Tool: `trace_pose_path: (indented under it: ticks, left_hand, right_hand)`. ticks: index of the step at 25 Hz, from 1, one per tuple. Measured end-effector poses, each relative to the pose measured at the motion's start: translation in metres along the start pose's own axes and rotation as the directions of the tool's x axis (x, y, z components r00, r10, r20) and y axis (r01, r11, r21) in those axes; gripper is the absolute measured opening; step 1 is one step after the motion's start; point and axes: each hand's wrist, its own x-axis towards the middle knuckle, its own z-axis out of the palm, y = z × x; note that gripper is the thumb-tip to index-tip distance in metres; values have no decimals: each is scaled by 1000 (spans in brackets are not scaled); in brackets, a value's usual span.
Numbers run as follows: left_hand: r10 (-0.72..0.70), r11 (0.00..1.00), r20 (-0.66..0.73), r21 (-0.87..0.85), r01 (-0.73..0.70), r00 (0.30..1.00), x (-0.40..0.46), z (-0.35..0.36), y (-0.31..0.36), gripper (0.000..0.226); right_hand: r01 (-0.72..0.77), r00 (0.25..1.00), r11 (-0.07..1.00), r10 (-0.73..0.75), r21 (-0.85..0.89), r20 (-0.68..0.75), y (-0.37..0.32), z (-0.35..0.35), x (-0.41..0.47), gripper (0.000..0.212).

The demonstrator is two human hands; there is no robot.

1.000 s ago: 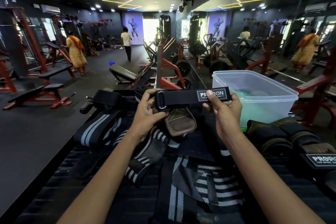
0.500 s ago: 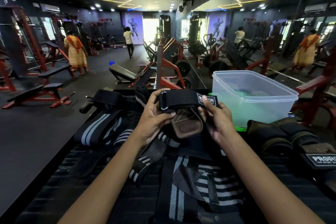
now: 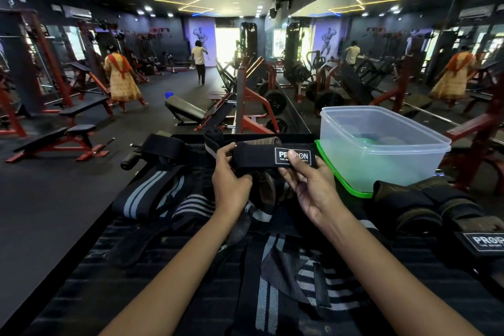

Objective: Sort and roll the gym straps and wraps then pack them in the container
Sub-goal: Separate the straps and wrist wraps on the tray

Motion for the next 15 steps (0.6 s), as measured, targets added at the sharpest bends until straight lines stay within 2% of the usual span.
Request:
trace_pose_path:
  ticks: [2, 3, 5, 8, 13, 15]
  left_hand:
    - [-23, 993, -27, 112, 26, 999, -2, 2, 2, 46]
    - [-43, 992, 10, 119, 42, 999, -2, 3, 2, 42]
    - [-96, 993, 148, -50, 105, 984, 0, 4, 4, 36]
    - [-187, 895, 289, -344, 284, 939, -4, 9, 11, 39]
    - [-192, 825, 232, -488, 285, 954, -8, 14, 7, 28]
    - [-249, 797, 200, -514, 318, 948, -10, 15, 8, 26]
  right_hand:
    - [34, 999, 998, -32, -57, 39, 3, 3, -5, 24]
    - [51, 997, 996, -46, -79, 54, 2, 5, -6, 20]
    - [79, 995, 990, -71, -119, 75, 0, 7, -8, 18]
    - [107, 991, 982, -93, -158, 93, -3, 7, -8, 18]
    - [62, 996, 996, -57, -72, 64, 0, 9, -8, 35]
    - [75, 994, 990, -66, -119, 82, 1, 10, -11, 25]
